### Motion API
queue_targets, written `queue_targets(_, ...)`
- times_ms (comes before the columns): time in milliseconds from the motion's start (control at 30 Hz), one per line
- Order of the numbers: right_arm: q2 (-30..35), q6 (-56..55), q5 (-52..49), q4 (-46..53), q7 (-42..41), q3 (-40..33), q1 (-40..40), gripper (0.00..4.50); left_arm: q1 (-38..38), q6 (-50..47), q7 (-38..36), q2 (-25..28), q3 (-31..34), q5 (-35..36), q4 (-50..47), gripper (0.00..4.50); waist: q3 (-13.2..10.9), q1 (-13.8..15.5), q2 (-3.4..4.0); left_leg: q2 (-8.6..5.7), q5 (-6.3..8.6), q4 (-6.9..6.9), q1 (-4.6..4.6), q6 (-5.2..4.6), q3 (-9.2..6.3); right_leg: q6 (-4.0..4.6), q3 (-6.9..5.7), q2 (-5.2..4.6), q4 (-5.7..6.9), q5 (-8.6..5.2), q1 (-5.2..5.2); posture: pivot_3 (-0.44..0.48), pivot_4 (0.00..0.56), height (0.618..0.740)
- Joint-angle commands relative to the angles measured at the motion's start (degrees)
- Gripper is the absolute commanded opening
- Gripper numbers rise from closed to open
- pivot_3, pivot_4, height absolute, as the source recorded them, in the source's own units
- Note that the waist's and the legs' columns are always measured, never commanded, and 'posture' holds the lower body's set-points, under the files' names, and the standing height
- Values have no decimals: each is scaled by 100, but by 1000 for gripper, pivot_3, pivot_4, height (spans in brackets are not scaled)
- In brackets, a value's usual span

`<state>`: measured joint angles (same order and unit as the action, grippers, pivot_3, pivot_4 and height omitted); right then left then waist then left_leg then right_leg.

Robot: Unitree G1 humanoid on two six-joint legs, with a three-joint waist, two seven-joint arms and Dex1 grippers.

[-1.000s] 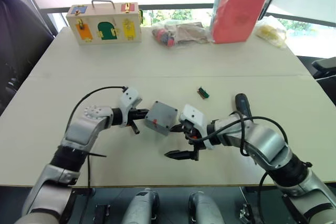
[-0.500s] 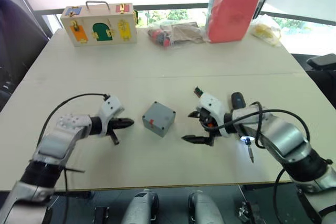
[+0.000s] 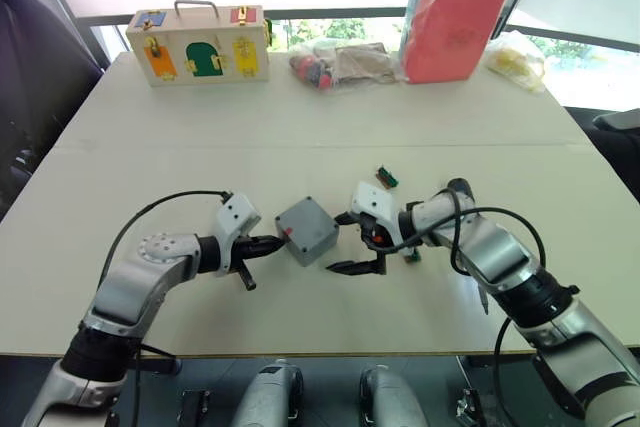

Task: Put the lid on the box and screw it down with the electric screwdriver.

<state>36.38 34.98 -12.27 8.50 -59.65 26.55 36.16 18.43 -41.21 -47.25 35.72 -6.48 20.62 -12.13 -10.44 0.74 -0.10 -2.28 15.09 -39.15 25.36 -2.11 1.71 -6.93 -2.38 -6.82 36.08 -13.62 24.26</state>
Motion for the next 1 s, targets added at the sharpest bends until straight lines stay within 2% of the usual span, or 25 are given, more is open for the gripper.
queue_targets(33, 66, 316, -158, 634, -66, -127, -159, 4456, 215, 268, -20, -67, -20, -82, 137, 0, 0, -6, 0, 0, 0, 0, 0, 0, 0, 0, 0, 0, 0, 0, 1, 0, 150, 740)
queue_targets(467, 158, 1273, -200, 1393, 568, -680, -493, 4456, 465, 605, -127, -149, -32, -205, 555, 0, 0, 4, 0, 0, 0, 0, 0, 1, 0, 0, 0, 0, 0, 0, 1, 0, 150, 740)
queue_targets(733, 534, 2634, -994, 2704, 1089, -2464, -1211, 4456, 565, 957, -161, -174, 69, -281, 885, 0, 1, 4, -1, 0, 0, 0, 0, 0, -1, 0, 1, -2, -1, 0, 0, 0, 150, 740)
queue_targets(867, 589, 2848, -1037, 2860, 1541, -3281, -1880, 4456, 699, 1047, -258, -106, 152, -253, 986, 0, 2, 13, -2, 1, 0, 0, 0, 0, -1, 0, 2, -2, -2, 0, 1, 0, 150, 740)
queue_targets(1000, 368, 2720, -923, 2779, 2058, -3727, -2600, 4456, 778, 999, -487, 121, 431, -62, 918, 0, 5, 2, -7, 0, 0, 0, 0, -1, 0, 0, 3, -3, -1, 0, -1, 0, 150, 740)
